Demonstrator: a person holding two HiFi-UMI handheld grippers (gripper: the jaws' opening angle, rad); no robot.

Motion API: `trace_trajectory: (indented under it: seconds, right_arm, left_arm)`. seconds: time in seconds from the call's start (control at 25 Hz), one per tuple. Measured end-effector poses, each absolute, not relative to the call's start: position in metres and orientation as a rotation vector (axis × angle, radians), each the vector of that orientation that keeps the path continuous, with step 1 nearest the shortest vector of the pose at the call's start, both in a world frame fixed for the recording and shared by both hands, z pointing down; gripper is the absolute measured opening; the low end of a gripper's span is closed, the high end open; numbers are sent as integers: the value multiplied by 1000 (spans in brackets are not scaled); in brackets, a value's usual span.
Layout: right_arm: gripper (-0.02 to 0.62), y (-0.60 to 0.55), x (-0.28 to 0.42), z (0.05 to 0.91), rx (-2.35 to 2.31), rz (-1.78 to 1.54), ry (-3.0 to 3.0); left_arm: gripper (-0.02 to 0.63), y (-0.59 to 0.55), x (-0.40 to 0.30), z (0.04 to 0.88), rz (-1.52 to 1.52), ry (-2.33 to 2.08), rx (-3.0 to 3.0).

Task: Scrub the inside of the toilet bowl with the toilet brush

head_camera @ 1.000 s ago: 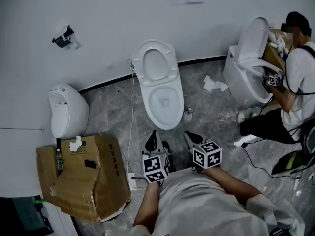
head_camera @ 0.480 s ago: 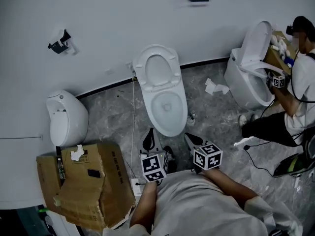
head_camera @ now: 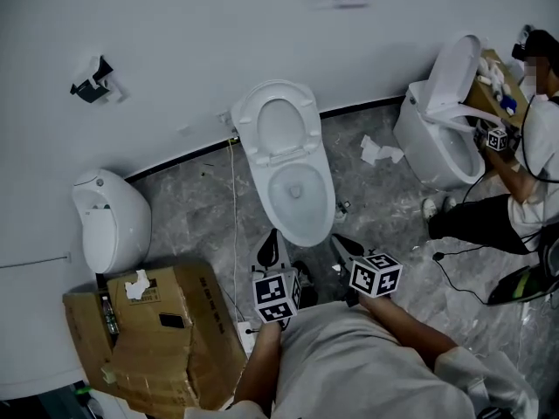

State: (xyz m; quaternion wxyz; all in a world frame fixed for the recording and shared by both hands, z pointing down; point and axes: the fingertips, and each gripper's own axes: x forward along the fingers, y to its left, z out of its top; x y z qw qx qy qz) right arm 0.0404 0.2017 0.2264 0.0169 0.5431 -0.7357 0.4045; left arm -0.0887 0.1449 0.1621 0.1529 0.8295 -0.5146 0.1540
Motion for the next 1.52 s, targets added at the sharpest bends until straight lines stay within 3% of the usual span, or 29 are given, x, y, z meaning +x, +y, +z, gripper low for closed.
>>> trace_trajectory:
  seconds: [0.48, 0.84, 1.08, 1.52]
  right_arm:
    - [11, 167, 28, 244, 1831, 1226, -2136]
    - [11, 108, 33, 273, 1679, 870, -2003]
    - [11, 97, 40, 312, 1975, 1212, -1749]
    - [14, 131, 46, 335, 1815, 1053, -1762]
  left_arm:
    - [23, 101, -108, 184, 487, -1349, 2410]
    - [23, 44, -92, 248, 745, -1274, 2472]
    - [23, 38, -80, 269, 621, -1370, 2116]
    - [23, 53, -94, 291, 635, -1243, 2166]
